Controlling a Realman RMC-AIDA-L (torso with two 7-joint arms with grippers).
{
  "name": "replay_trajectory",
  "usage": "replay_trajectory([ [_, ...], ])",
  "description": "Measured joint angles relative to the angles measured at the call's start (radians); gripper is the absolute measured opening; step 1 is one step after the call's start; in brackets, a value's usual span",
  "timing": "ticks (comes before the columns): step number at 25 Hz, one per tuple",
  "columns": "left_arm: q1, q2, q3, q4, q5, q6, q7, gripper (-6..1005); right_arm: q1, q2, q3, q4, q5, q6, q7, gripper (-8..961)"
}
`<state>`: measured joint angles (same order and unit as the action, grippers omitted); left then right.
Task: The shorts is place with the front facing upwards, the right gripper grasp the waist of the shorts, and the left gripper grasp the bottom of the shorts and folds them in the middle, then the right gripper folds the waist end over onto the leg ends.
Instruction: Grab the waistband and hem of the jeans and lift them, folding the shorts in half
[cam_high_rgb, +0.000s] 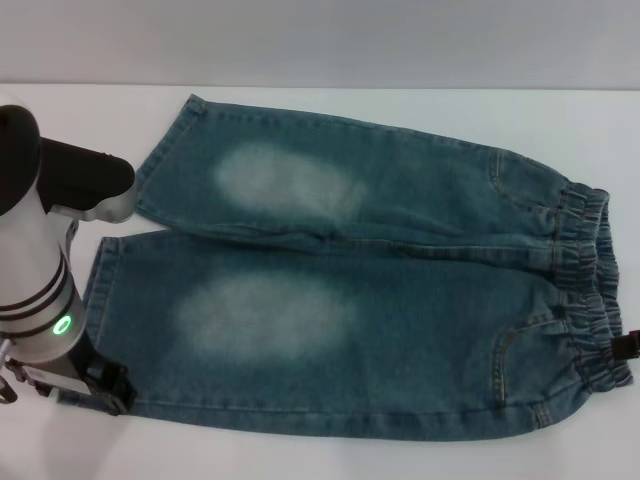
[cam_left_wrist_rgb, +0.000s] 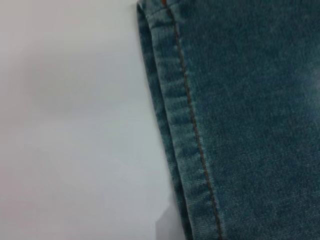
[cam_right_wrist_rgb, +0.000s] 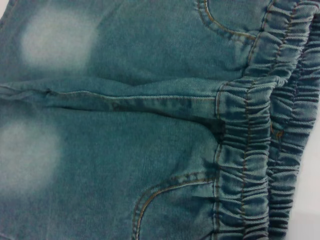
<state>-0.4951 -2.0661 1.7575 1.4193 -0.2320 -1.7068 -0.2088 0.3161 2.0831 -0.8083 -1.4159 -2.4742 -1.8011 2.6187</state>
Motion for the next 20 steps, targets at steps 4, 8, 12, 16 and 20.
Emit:
replay_trajectory([
  [4,-0.003,-0.001,0.002,-0.007,-0.001,0.002,0.0,785,0.0,0.0,0.0,-0.001,0.0,-0.003,0.0,826],
  [8,-0.004,-0.001,0.003,-0.007,-0.002,0.003,0.0,784,0.0,0.0,0.0,-0.003,0.0,-0.007,0.0,825],
  [12,-0.006,-0.001,0.001,-0.008,-0.014,0.003,0.0,784,0.001,0.0,0.0,-0.006,0.0,-0.009,0.0,825],
  [16,-0.016,-0.001,-0.006,-0.005,-0.037,0.0,0.005,783,0.003,0.0,0.0,-0.021,0.0,-0.016,0.0,826],
  [20,-0.036,0.004,-0.009,-0.014,-0.047,-0.006,0.027,777,0.003,0.0,0.0,-0.033,0.001,-0.023,0.002,826],
])
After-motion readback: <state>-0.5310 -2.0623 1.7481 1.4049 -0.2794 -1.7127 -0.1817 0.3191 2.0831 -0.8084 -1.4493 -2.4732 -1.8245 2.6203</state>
